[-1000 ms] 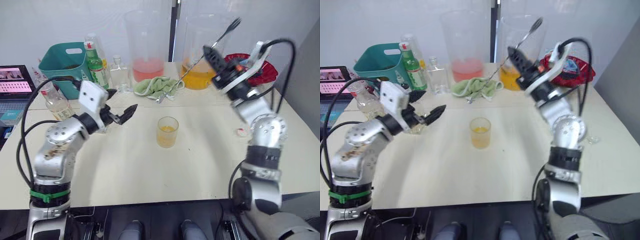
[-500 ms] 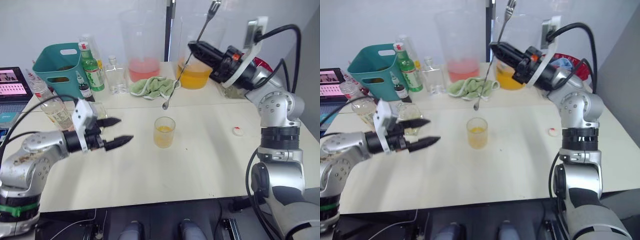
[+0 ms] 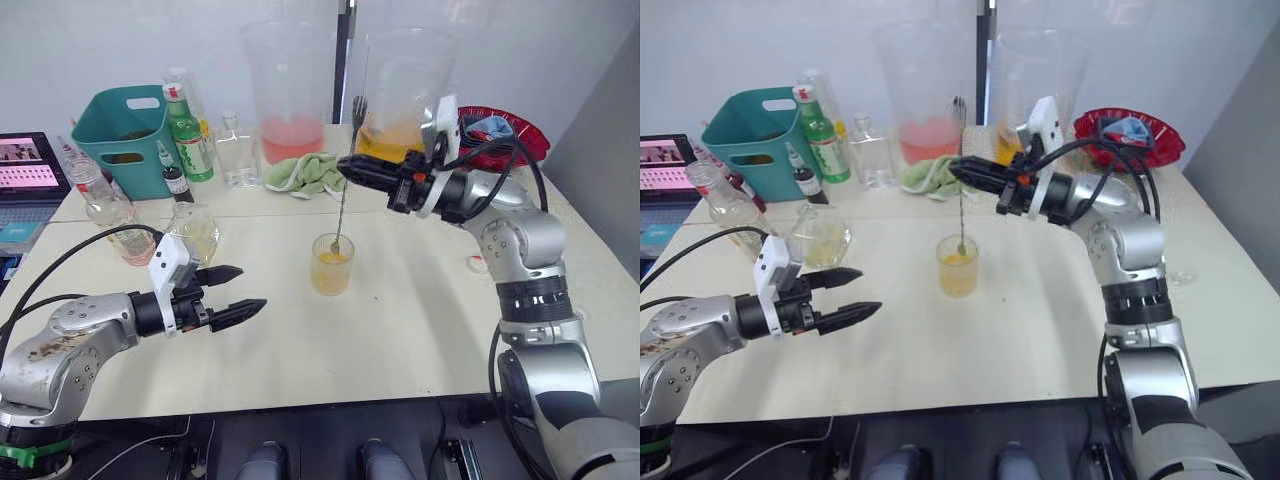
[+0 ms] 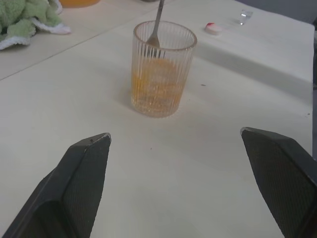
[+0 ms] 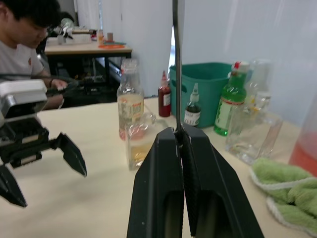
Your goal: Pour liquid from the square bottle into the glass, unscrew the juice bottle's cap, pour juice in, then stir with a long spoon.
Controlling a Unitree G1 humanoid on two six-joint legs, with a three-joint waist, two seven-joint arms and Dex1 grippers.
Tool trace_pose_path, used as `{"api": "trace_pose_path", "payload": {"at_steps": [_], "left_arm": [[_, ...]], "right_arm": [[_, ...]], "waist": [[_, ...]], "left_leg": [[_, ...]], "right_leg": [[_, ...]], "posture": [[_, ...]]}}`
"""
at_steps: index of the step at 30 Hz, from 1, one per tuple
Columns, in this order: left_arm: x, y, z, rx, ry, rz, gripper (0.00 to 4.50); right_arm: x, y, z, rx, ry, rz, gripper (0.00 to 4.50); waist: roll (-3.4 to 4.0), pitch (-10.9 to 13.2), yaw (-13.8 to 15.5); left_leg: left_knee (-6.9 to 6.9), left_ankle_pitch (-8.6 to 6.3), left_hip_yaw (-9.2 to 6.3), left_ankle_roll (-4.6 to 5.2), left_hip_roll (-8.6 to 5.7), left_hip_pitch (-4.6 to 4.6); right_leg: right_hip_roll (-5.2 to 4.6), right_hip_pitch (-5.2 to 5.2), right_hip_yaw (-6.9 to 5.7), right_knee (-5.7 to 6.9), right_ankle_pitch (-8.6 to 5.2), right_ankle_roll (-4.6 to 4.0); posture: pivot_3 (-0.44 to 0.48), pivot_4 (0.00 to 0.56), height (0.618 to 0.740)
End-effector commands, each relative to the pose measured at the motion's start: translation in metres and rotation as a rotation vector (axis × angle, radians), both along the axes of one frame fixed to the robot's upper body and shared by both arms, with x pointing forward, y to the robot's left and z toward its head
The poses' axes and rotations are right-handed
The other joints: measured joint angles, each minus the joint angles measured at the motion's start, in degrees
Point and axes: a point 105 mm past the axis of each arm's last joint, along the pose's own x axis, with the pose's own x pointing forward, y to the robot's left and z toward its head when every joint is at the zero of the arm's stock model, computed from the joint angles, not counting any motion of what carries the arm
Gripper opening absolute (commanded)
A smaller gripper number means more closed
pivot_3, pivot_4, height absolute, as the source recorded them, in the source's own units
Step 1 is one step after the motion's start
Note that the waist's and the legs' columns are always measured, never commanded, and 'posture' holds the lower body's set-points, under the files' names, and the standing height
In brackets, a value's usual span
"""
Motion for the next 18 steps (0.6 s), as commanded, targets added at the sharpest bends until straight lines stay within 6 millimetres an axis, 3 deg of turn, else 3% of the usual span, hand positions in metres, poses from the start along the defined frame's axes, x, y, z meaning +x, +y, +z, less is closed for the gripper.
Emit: {"api": "trace_pose_path", "payload": {"at_steps": [1, 13, 18], "left_arm": [[-0.001, -0.003, -0.001, 0.041, -0.021, -0.016, 4.45], [0.004, -0.008, -0.001, 0.038, -0.038, -0.014, 4.45], [0.006, -0.009, -0.003, 0.039, -0.045, -0.014, 4.45]], "right_arm": [[-0.006, 0.000, 0.004, -0.031, -0.051, 0.021, 0.00], [-0.018, 0.005, -0.013, -0.110, 0.008, 0.097, 0.00], [-0.018, 0.012, -0.012, -0.078, 0.021, 0.108, 0.00]], "waist": [[0.00, 0.00, 0.11], [0.00, 0.00, -0.02], [0.00, 0.00, 0.06]], "left_leg": [[0.00, 0.00, 0.00, 0.00, 0.00, 0.00], [0.00, 0.00, 0.00, 0.00, 0.01, 0.00], [0.00, 0.00, 0.00, 0.00, 0.01, 0.02]], "right_leg": [[-0.02, 0.01, 0.00, 0.00, 0.00, 0.00], [0.03, -0.01, 0.00, 0.01, 0.00, 0.00], [0.01, 0.01, 0.00, 0.00, 0.00, 0.00]], "posture": [[0.000, 0.150, 0.740], [0.000, 0.150, 0.740], [0.000, 0.150, 0.740]]}}
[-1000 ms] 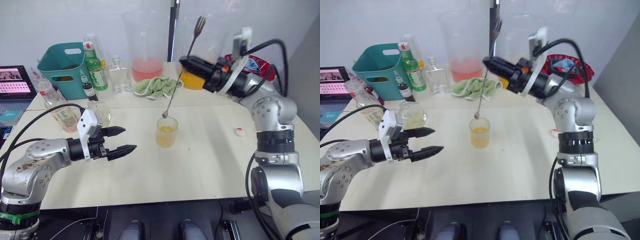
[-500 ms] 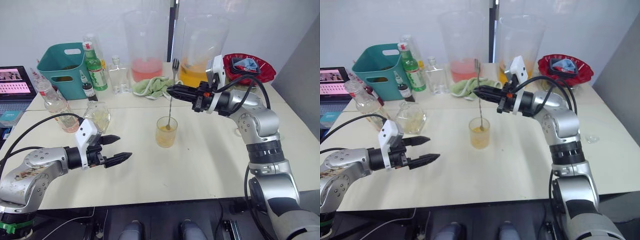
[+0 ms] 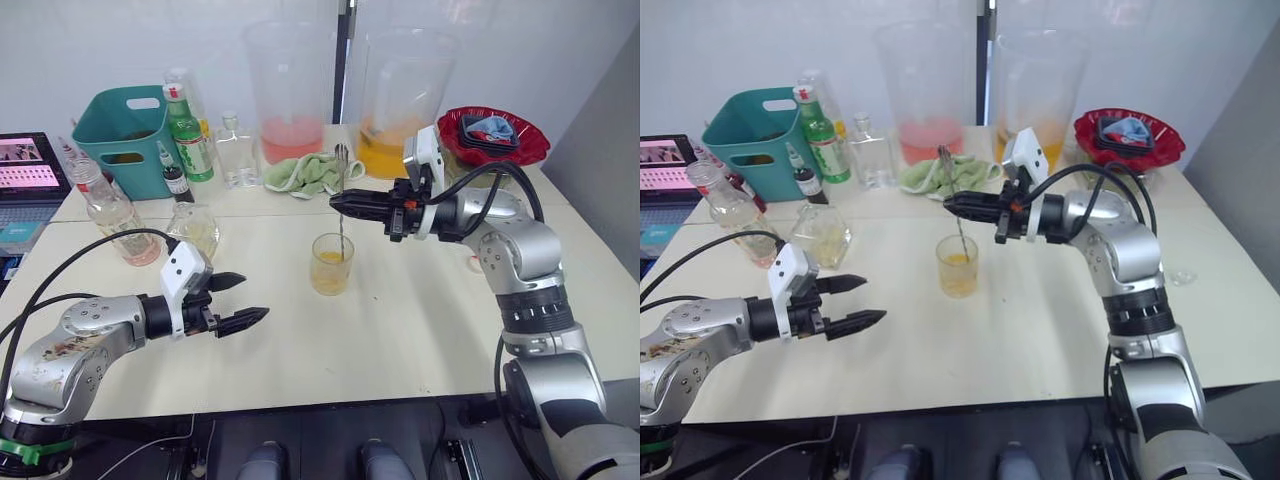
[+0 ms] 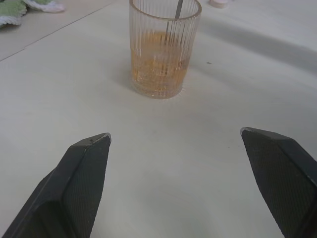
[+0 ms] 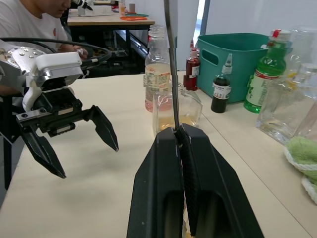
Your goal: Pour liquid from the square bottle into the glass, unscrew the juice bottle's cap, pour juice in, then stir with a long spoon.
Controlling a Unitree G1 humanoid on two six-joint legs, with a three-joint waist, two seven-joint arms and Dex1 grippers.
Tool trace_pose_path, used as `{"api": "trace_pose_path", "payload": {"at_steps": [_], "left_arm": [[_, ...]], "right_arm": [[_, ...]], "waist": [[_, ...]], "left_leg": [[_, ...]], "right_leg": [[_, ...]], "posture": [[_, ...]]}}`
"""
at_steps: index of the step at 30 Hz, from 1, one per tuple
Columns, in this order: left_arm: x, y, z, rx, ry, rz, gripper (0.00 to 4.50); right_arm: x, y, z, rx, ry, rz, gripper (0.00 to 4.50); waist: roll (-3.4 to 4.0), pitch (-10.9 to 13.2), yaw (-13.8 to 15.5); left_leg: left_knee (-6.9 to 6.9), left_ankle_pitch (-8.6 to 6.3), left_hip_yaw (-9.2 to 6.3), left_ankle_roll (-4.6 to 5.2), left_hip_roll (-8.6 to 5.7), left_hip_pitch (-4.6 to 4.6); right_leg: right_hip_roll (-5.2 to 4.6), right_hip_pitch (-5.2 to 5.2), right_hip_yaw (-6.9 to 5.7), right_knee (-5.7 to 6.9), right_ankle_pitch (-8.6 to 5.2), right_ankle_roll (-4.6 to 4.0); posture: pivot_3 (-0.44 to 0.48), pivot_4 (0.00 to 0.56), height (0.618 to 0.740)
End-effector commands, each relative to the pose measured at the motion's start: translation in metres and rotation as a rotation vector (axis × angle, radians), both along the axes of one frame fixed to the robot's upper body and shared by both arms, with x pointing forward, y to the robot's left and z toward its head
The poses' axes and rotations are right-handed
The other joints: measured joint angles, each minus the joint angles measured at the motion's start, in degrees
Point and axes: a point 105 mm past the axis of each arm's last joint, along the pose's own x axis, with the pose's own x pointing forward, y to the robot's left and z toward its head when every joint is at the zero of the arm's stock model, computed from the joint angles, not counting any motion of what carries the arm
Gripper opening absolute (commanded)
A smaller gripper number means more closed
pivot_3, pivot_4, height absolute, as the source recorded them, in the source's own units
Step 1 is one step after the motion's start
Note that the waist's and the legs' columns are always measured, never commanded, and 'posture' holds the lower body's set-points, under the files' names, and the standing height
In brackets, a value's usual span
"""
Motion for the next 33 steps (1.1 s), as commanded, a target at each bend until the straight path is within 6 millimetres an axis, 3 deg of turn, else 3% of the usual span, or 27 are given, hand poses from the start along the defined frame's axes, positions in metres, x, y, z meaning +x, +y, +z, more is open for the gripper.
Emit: {"api": "trace_pose_path", "payload": {"at_steps": [1, 5, 12, 17, 22, 26, 33], "left_arm": [[0.003, -0.003, 0.004, 0.013, -0.049, -0.014, 4.45], [0.005, -0.007, 0.002, 0.015, -0.059, -0.023, 4.45], [0.005, -0.010, 0.003, 0.014, -0.079, -0.023, 4.45], [0.004, -0.014, 0.002, 0.016, -0.086, -0.025, 4.45], [0.005, -0.019, 0.003, -0.027, -0.072, -0.029, 4.45], [0.004, -0.027, 0.001, -0.035, -0.057, -0.048, 4.45], [0.007, -0.022, -0.003, -0.019, -0.049, -0.019, 4.45]], "right_arm": [[-0.003, 0.010, 0.004, 0.021, -0.024, 0.030, 0.00], [-0.002, 0.014, -0.002, -0.013, -0.006, 0.058, 0.00], [0.005, 0.003, -0.003, -0.050, -0.035, 0.050, 0.00], [0.028, -0.006, 0.004, -0.043, -0.087, -0.083, 0.00], [0.038, 0.004, 0.013, 0.059, -0.121, -0.119, 0.00], [0.032, 0.024, 0.013, 0.112, -0.098, -0.060, 0.00], [0.021, 0.031, 0.016, 0.153, -0.052, -0.001, 0.00]], "waist": [[0.00, 0.00, 0.03], [0.00, 0.00, -0.03], [-0.01, -0.01, 0.05], [-0.01, -0.01, 0.15], [-0.03, -0.02, -0.05], [-0.02, -0.02, -0.18], [-0.02, -0.02, -0.05]], "left_leg": [[0.00, 0.00, 0.00, 0.00, 0.00, 0.00], [0.00, 0.00, 0.01, 0.00, -0.02, 0.06], [0.00, 0.00, 0.01, 0.00, -0.01, 0.11], [0.00, 0.00, 0.01, 0.00, -0.01, 0.16], [0.00, 0.01, 0.03, -0.01, -0.02, 0.13], [0.00, 0.01, 0.03, -0.01, -0.01, 0.11], [-0.01, 0.01, 0.02, -0.01, -0.01, 0.10]], "right_leg": [[-0.01, 0.00, 0.00, 0.00, 0.00, 0.00], [0.01, 0.02, 0.00, 0.01, 0.00, 0.00], [0.00, 0.06, 0.00, -0.01, 0.00, 0.00], [-0.02, 0.08, 0.00, -0.01, 0.00, -0.01], [-0.01, 0.02, 0.01, 0.01, 0.01, -0.01], [0.01, 0.00, 0.01, 0.09, 0.02, -0.02], [0.00, 0.01, 0.00, 0.09, 0.02, -0.03]], "posture": [[0.000, 0.150, 0.740], [0.000, 0.150, 0.740], [0.000, 0.150, 0.740], [0.000, 0.150, 0.740], [0.000, 0.150, 0.740], [0.000, 0.150, 0.740], [0.000, 0.150, 0.740]]}}
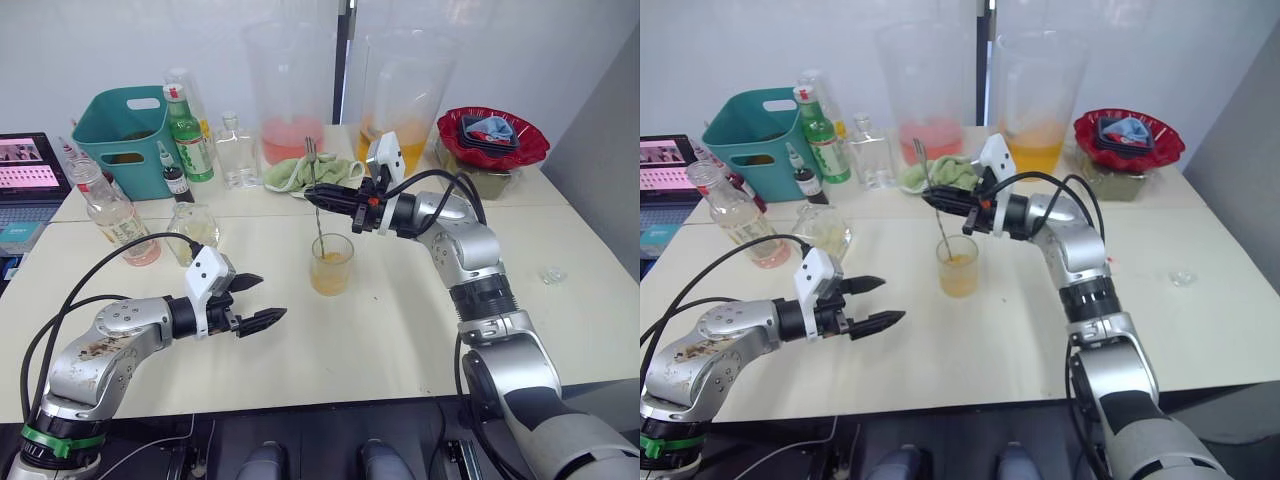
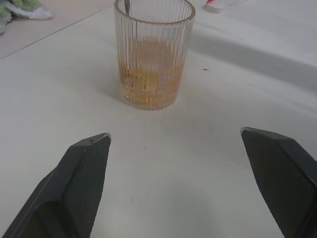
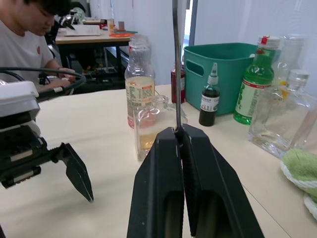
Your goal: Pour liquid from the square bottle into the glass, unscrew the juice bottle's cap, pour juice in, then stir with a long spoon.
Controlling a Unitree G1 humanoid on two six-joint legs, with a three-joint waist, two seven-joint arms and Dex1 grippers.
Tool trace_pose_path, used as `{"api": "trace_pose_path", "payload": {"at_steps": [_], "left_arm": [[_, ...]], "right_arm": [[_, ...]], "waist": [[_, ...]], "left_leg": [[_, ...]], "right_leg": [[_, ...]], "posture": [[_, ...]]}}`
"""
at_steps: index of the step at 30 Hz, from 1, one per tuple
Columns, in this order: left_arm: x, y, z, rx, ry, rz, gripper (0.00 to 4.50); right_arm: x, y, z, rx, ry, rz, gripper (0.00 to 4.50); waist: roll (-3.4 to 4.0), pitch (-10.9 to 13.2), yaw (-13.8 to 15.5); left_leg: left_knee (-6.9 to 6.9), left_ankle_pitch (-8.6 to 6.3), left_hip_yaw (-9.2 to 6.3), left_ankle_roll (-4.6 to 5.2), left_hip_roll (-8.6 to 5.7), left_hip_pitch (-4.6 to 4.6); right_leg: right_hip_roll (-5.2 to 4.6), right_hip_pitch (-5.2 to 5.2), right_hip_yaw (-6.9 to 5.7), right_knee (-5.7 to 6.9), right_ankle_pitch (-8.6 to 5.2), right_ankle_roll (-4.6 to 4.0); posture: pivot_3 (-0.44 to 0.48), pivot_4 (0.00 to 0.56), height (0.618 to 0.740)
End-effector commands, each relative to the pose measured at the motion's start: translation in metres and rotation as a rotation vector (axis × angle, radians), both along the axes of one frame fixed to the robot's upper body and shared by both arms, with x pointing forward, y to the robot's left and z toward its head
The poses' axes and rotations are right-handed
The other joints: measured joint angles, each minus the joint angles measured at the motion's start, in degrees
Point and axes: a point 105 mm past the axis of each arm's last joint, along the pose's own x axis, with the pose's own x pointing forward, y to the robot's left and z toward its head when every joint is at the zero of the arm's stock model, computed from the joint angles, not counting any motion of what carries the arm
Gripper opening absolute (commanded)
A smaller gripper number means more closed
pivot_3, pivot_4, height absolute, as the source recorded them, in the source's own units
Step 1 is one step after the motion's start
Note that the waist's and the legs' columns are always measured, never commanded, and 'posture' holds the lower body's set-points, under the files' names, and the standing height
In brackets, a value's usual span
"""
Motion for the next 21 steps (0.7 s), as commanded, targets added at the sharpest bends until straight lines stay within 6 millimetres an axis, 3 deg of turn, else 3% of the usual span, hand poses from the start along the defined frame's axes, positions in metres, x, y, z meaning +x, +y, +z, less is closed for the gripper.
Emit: {"api": "trace_pose_path", "payload": {"at_steps": [1, 5, 10, 16, 21], "left_arm": [[-0.001, 0.000, 0.006, 0.001, -0.025, 0.001, 4.45], [-0.002, -0.006, 0.003, -0.007, -0.014, -0.013, 4.45], [0.001, -0.007, 0.002, -0.005, -0.022, -0.016, 4.45], [0.002, -0.009, 0.004, -0.018, -0.045, -0.030, 4.45], [0.002, -0.010, 0.003, -0.012, -0.046, -0.037, 4.45]], "right_arm": [[-0.012, 0.001, 0.022, 0.045, -0.046, 0.046, 0.00], [-0.026, -0.001, 0.020, 0.003, 0.002, 0.110, 0.00], [-0.038, -0.020, 0.013, -0.085, 0.035, 0.109, 0.00], [-0.032, -0.039, 0.016, -0.122, 0.014, 0.032, 0.00], [-0.020, -0.043, 0.016, -0.151, -0.033, -0.031, 0.00]], "waist": [[0.00, 0.00, -0.02], [0.00, 0.00, 0.05], [0.00, 0.00, 0.43], [0.00, 0.00, 0.26], [0.00, 0.00, 0.17]], "left_leg": [[0.00, 0.00, 0.00, 0.00, 0.00, 0.00], [0.00, 0.00, 0.00, 0.00, -0.01, 0.00], [0.00, 0.00, -0.01, 0.00, -0.01, -0.01], [0.00, 0.00, 0.01, 0.00, -0.02, 0.01], [0.00, 0.00, 0.01, 0.00, -0.02, 0.01]], "right_leg": [[0.00, 0.00, 0.00, 0.00, 0.00, 0.00], [0.02, -0.01, 0.00, 0.00, 0.00, 0.00], [-0.03, 0.04, -0.01, -0.05, 0.00, 0.00], [0.01, 0.00, -0.01, -0.10, 0.00, 0.00], [0.02, 0.01, -0.01, -0.10, 0.00, 0.00]], "posture": [[0.000, 0.150, 0.740], [0.000, 0.150, 0.740], [0.000, 0.150, 0.740], [0.000, 0.150, 0.740], [0.000, 0.150, 0.740]]}}
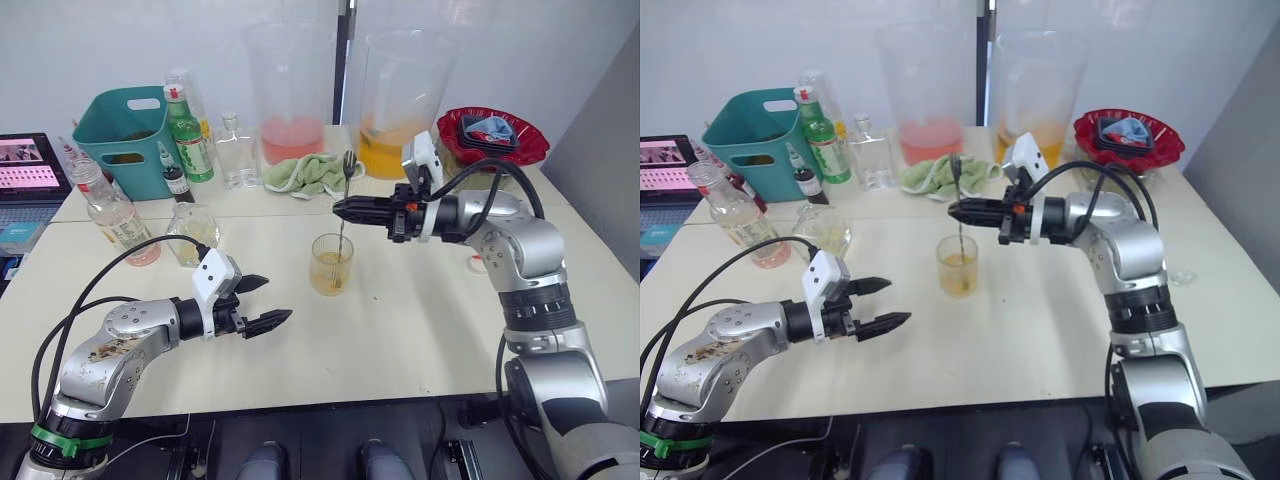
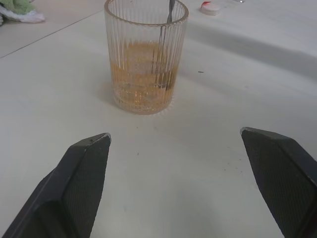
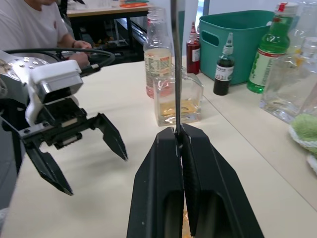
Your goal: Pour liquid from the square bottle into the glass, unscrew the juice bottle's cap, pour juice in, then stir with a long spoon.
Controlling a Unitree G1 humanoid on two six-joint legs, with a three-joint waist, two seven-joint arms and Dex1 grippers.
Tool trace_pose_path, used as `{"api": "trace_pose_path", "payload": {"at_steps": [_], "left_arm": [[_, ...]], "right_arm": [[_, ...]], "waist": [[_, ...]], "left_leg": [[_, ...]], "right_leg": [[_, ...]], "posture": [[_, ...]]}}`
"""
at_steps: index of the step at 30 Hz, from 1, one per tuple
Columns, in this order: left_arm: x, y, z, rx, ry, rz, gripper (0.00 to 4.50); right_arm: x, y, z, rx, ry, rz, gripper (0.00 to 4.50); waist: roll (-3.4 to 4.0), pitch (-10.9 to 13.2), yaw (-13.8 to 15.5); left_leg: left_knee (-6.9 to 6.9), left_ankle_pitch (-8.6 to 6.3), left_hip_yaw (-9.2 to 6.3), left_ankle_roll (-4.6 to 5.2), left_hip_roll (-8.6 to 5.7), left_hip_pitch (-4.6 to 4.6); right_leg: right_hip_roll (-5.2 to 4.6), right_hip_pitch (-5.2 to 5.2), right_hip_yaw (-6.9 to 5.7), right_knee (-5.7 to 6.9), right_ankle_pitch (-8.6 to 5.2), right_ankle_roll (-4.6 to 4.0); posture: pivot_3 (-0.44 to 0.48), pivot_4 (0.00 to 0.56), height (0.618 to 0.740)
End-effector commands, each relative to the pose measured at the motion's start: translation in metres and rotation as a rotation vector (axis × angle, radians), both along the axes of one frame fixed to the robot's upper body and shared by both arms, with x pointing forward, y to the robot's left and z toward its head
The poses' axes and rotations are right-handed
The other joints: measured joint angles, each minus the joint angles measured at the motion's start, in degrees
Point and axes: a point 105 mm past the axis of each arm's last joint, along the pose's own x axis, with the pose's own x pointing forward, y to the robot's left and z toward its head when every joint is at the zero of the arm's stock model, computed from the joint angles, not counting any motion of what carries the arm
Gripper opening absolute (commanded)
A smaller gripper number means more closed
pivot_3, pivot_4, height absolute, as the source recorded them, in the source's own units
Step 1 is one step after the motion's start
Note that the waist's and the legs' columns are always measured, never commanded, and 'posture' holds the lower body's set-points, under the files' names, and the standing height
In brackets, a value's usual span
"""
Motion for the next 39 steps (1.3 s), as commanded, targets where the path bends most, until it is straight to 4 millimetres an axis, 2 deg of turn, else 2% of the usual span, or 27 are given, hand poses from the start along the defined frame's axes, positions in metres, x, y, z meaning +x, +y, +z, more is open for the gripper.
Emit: {"api": "trace_pose_path", "payload": {"at_steps": [1, 10, 15, 18, 20, 24, 28, 32, 39], "left_arm": [[0.001, -0.003, 0.008, -0.002, -0.044, -0.018, 4.45], [-0.007, -0.006, 0.014, -0.007, -0.082, -0.056, 4.45], [-0.005, -0.004, 0.018, -0.004, -0.109, -0.048, 4.45], [-0.002, -0.002, 0.018, 0.000, -0.115, -0.037, 4.45], [-0.002, -0.002, 0.018, 0.003, -0.117, -0.038, 4.45], [-0.002, -0.003, 0.019, 0.012, -0.123, -0.052, 4.45], [0.002, 0.001, 0.023, 0.011, -0.142, -0.050, 4.45], [0.005, 0.003, 0.025, 0.017, -0.155, -0.046, 4.45], [0.002, 0.001, 0.023, 0.018, -0.146, -0.052, 4.45]], "right_arm": [[0.004, -0.001, 0.018, -0.002, -0.099, -0.022, 0.00], [0.021, 0.009, 0.024, 0.056, -0.128, -0.072, 0.00], [0.017, 0.023, 0.025, 0.096, -0.109, -0.029, 0.00], [0.006, 0.039, 0.027, 0.153, -0.075, 0.034, 0.00], [0.001, 0.042, 0.026, 0.165, -0.045, 0.065, 0.00], [-0.011, 0.035, 0.023, 0.125, 0.005, 0.095, 0.00], [-0.014, 0.023, 0.018, 0.050, 0.013, 0.077, 0.00], [-0.007, 0.009, 0.016, 0.006, -0.006, 0.017, 0.00], [0.007, 0.005, 0.018, 0.021, -0.034, -0.055, 0.00]], "waist": [[0.00, 0.00, 0.03], [0.00, 0.00, 0.00], [0.00, 0.00, -0.02], [0.00, 0.00, -0.11], [0.00, 0.00, -0.13], [0.00, 0.00, 0.11], [0.00, 0.00, 0.39], [0.00, 0.00, 0.30], [0.00, 0.00, -0.03]], "left_leg": [[0.00, 0.00, 0.00, 0.00, 0.00, 0.00], [0.00, 0.00, 0.00, 0.00, 0.01, -0.01], [0.00, 0.00, 0.00, 0.00, 0.02, -0.01], [0.00, 0.00, 0.00, 0.00, 0.01, -0.01], [0.00, 0.00, 0.00, 0.00, 0.02, -0.01], [0.00, 0.00, -0.01, 0.00, 0.01, -0.02], [0.00, 0.00, -0.01, 0.00, 0.00, -0.01], [0.00, 0.00, 0.00, 0.00, -0.01, 0.01], [0.00, 0.00, 0.00, 0.00, 0.00, 0.00]], "right_leg": [[-0.01, 0.00, 0.00, 0.00, 0.00, 0.00], [-0.01, -0.01, 0.00, 0.02, 0.00, 0.00], [0.00, -0.01, 0.00, 0.05, 0.00, -0.01], [-0.01, 0.00, 0.00, 0.06, 0.00, -0.01], [0.01, -0.03, 0.00, 0.09, 0.00, -0.01], [-0.03, 0.01, -0.01, 0.08, 0.01, -0.01], [-0.03, 0.02, -0.01, 0.02, 0.00, -0.01], [0.00, 0.00, -0.01, 0.00, 0.00, -0.01], [0.01, 0.00, -0.01, 0.01, 0.00, -0.01]], "posture": [[0.000, 0.150, 0.740], [0.000, 0.150, 0.740], [0.000, 0.150, 0.740], [0.000, 0.150, 0.740], [0.000, 0.150, 0.740], [0.000, 0.150, 0.740], [0.000, 0.150, 0.740], [0.000, 0.150, 0.740], [0.000, 0.150, 0.740]]}}
